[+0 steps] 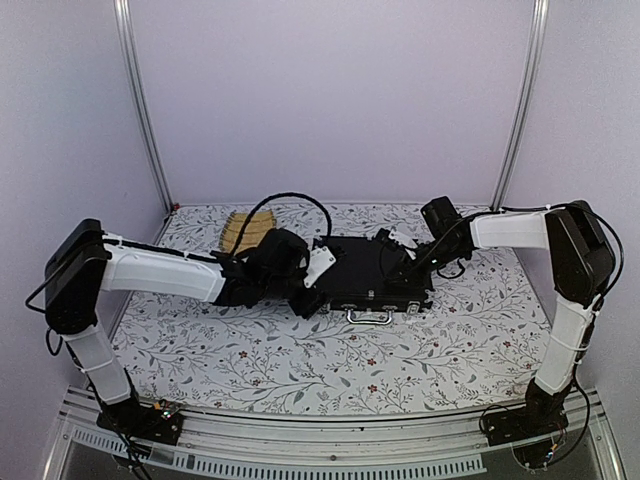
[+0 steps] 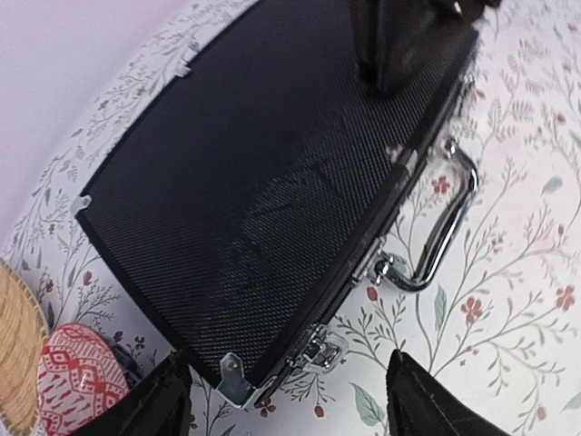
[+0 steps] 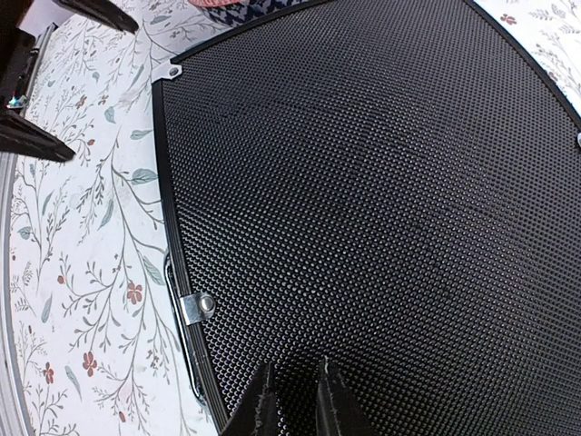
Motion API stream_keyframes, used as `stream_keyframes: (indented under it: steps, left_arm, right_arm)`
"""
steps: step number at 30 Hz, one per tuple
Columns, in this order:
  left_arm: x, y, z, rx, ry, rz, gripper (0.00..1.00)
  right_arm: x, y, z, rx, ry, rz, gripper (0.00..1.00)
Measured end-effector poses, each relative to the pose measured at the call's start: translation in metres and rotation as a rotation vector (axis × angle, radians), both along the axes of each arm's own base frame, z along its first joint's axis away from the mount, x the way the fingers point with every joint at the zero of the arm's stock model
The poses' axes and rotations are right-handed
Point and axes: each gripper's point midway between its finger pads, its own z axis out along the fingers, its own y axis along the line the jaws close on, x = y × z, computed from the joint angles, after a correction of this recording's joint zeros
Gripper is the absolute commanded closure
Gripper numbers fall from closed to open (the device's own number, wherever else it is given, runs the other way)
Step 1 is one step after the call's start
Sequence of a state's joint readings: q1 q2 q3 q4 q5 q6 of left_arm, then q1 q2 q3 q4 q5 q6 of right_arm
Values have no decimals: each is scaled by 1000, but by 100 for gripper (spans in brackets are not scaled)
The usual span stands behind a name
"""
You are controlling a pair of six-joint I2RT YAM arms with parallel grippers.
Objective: Pack up texas hold em set
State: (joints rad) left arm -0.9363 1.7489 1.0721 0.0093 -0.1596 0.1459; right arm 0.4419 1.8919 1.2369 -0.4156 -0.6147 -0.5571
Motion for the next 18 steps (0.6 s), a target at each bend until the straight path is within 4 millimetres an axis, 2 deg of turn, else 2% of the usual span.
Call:
stream_keyframes:
  steps: [1,2,3,4,10,18]
  left_arm:
    - [-1,-1,-10,40,-2,-33,24]
    - [-1,0,-19,80,-5,-65,17]
    - [-3,1,-26,112,-6,-92,5]
    - [-5,2,-33,145,-6,-127,3]
    - [-7,5,-48,256,-46,-247,6]
    - [12,8,-63,373,-145,-234,17]
  right_arm:
    - [0,0,0,1,0,1,82]
    - [0,0,0,1,0,2,82]
    - [0,0,0,1,0,3,82]
    - [0,0,0,1,-1,4,82]
    - [-2,1,1,7,2,10,82]
    - [-1,2,1,8,11,13,82]
